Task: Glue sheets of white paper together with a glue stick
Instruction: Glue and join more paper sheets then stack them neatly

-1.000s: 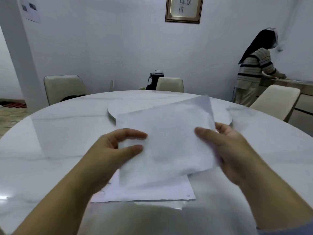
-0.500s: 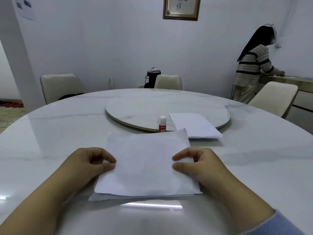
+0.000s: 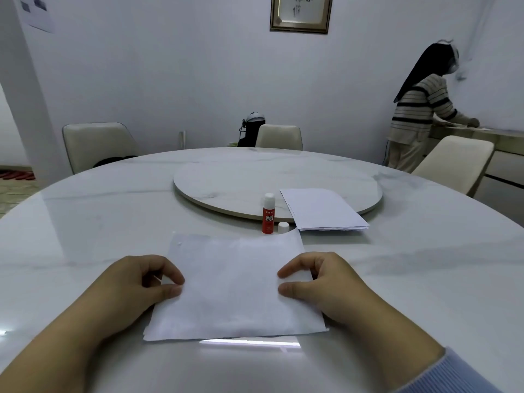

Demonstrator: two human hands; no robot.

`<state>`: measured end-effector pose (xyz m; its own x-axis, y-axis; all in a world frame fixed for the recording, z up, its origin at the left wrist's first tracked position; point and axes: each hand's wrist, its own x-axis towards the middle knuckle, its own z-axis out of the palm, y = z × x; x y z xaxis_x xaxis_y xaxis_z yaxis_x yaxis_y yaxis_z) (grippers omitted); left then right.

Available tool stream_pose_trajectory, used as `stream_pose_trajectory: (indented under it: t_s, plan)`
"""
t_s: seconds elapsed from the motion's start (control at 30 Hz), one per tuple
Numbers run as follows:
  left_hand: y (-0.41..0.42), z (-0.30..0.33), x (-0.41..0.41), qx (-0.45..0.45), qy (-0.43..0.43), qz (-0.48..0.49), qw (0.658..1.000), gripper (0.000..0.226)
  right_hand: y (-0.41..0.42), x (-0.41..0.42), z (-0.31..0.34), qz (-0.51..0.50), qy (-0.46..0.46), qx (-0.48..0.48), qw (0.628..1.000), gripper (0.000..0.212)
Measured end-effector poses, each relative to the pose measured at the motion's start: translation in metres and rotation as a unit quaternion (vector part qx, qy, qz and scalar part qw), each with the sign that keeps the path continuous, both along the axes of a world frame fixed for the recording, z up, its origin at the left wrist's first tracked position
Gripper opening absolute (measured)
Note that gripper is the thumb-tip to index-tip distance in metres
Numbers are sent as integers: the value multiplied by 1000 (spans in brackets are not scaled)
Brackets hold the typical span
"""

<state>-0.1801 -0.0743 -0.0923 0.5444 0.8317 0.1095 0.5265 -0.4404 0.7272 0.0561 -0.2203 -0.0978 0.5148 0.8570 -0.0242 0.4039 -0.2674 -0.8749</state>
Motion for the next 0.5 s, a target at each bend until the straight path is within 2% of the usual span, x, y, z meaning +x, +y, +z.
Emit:
stream_pose_trajectory:
  t_s: [0.5]
  plan:
    - [5, -5, 2, 38, 29, 7, 999, 22, 3, 0, -1, -2, -63, -6, 998, 14]
